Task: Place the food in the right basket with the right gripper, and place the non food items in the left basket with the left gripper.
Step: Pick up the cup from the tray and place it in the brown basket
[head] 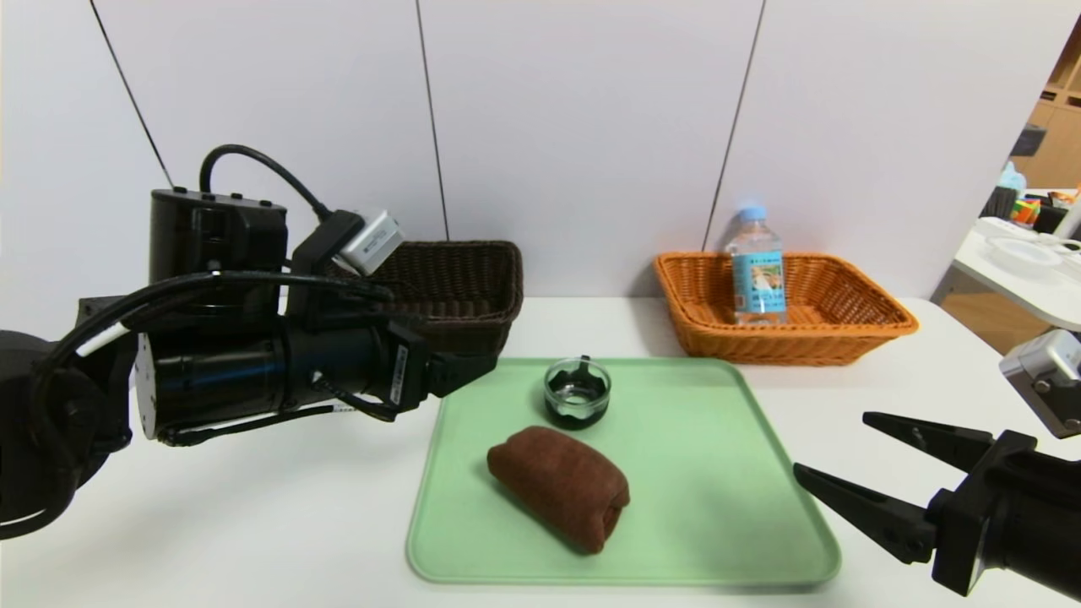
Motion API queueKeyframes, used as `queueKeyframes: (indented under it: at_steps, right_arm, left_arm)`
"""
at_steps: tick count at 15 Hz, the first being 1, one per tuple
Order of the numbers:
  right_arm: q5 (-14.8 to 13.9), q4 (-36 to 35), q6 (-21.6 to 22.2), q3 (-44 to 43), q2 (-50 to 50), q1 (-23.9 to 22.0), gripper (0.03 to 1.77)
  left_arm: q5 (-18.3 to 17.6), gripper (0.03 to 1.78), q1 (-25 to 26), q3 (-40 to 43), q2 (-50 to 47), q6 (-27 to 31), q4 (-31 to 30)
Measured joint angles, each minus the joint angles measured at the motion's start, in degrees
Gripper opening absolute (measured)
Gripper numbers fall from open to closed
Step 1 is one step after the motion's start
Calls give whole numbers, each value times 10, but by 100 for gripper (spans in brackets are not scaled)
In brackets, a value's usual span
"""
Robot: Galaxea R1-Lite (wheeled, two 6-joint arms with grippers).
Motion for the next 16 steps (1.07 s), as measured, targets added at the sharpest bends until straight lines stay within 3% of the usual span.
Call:
queueKeyframes:
  at_steps: [5, 8, 14, 16]
  right_arm:
    - [-1, -4, 2, 0, 13, 0, 169]
    - [-1, -4, 3, 2, 18, 0, 169]
    - [-1, -5, 15, 10, 21, 0, 169]
    - [-1, -5, 15, 10, 22, 0, 169]
  left_arm:
    - [2, 169, -33, -87, 37, -2, 109]
    - [9, 169, -55, -150, 65, -35, 194]
    - [93, 169, -103, -266, 139, -121, 344]
    - [114, 169, -112, -293, 161, -148, 363]
